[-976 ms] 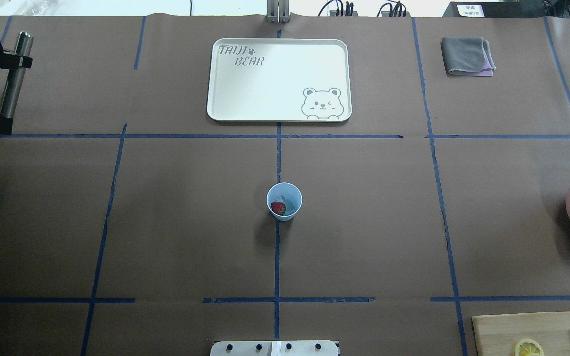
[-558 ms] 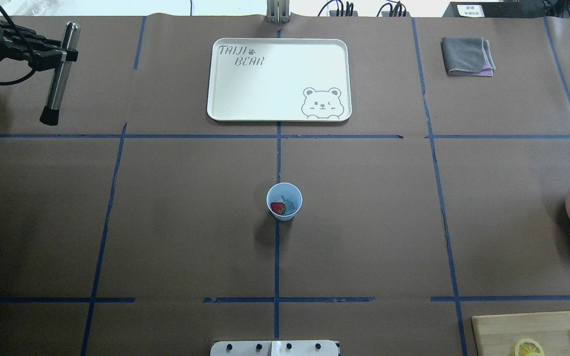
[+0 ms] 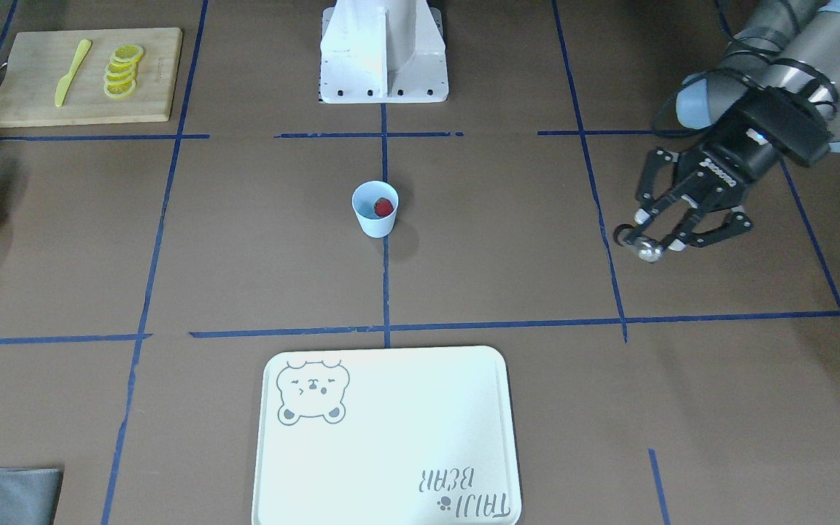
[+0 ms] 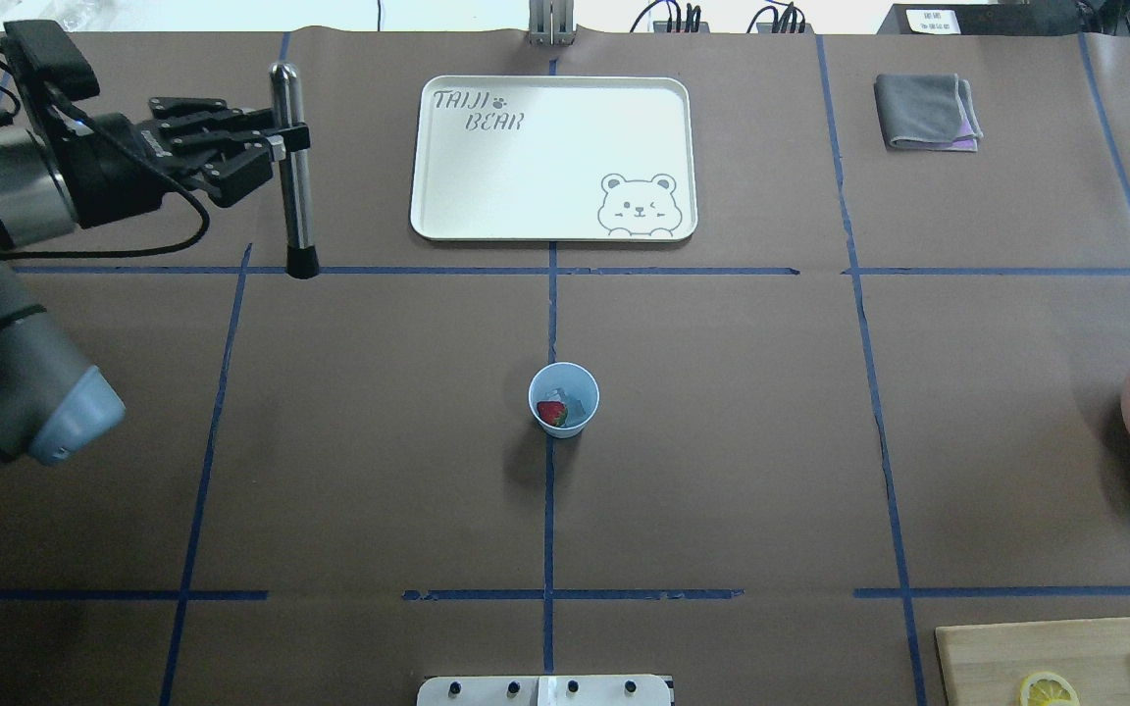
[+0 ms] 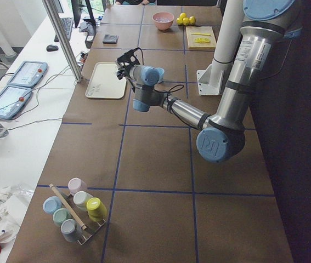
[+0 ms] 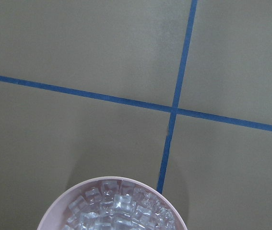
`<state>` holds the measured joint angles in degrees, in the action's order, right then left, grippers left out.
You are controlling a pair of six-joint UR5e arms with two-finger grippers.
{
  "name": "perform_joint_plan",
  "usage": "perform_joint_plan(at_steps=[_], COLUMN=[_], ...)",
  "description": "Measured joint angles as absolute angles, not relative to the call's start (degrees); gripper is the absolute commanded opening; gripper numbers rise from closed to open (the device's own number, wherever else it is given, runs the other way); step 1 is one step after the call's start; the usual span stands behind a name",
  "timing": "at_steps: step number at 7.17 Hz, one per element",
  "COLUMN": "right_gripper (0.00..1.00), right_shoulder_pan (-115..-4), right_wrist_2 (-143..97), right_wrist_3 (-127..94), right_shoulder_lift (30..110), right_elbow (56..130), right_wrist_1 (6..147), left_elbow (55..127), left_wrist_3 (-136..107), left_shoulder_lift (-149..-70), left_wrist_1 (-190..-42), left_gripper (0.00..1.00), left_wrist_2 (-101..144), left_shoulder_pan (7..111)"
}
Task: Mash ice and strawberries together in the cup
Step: 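Lift the pestle with the left gripper and carry it toward the cup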
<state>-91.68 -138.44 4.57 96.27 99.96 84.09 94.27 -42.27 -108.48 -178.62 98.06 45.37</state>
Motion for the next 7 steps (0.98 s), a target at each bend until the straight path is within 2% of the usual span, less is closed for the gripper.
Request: perform_joint_plan(at_steps=[3,7], right_gripper=[0.99,0.99], right_shoulder_pan=[-91.78,-91.84], right_wrist_2=[-138.43,-138.27], right_wrist_3=[4.65,4.71], right_shoulder_lift=[96.34,96.47], right_elbow=[100.16,100.21], right_wrist_1=[84.03,84.02], left_elbow=[86.49,84.48], left_wrist_3=[-42.56,-41.97], left_shoulder_lift=[-114.82,-117.93], left_wrist_1=[-193.09,-197.12], left_gripper=[0.0,0.0], left_wrist_2=[89.25,82.72], left_shoulder_pan=[37.36,30.38])
